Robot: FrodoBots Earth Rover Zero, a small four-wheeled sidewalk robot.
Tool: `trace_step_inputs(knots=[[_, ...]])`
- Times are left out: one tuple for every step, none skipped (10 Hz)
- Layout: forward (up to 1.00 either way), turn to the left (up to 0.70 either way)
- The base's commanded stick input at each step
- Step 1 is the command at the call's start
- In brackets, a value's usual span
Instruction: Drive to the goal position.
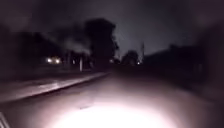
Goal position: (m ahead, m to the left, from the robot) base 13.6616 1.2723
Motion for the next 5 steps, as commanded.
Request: trace_step_inputs(knots=[[0.70, 0.00], [0.70, 0.00], [0.70, 0.00], [0.70, 0.00], [0.70, 0.00]])
